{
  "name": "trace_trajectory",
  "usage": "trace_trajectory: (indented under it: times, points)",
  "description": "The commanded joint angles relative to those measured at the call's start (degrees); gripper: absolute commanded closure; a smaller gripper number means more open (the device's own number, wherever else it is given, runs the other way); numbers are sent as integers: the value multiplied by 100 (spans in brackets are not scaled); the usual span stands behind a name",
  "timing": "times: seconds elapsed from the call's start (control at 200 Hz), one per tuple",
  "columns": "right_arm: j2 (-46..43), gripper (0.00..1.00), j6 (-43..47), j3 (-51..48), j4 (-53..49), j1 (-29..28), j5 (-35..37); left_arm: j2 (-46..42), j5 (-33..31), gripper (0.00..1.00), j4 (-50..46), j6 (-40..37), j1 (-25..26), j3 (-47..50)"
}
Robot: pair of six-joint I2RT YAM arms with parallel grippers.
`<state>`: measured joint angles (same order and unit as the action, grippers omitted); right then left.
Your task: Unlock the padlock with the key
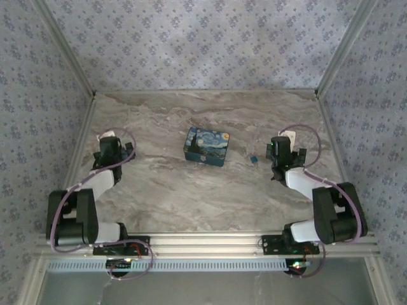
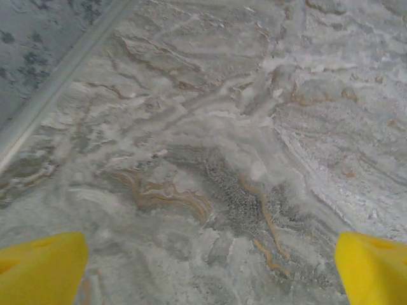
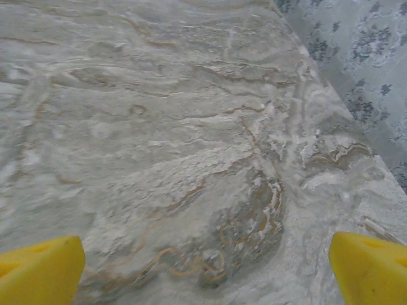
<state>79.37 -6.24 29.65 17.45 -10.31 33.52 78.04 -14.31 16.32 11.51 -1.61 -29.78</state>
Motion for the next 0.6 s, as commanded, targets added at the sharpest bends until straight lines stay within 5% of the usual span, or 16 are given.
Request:
trace_trajectory:
  times: [0.0, 0.175, 0.27, 0.32, 0.355, 0.41, 0.5, 0.595]
  points:
    - [209, 0, 515, -370, 1829, 103, 329, 187, 250, 0, 1470, -305, -16, 251]
    - [552, 0, 794, -873, 3228, 526, -910, 562, 433, 0, 2630, -601, -18, 582]
    - [476, 0, 604, -921, 3049, 809, -1748, 1100, 724, 0, 3605, -906, 111, 780]
    - [783, 0, 678, -1068, 3533, 993, -2276, 938, 732, 0, 2906, -925, 147, 599]
    - [996, 0, 690, -1115, 4057, 1001, -2247, 1025, 722, 0, 3248, -936, 151, 683]
    - [722, 0, 554, -851, 3040, 1033, -2146, 979, 728, 0, 3042, -924, 144, 636]
    - [791, 0, 727, -927, 3362, 825, -1858, 975, 620, 0, 3087, -949, 191, 653]
    - [778, 0, 621, -832, 3099, 1026, -2312, 981, 563, 0, 3160, -1025, 261, 689]
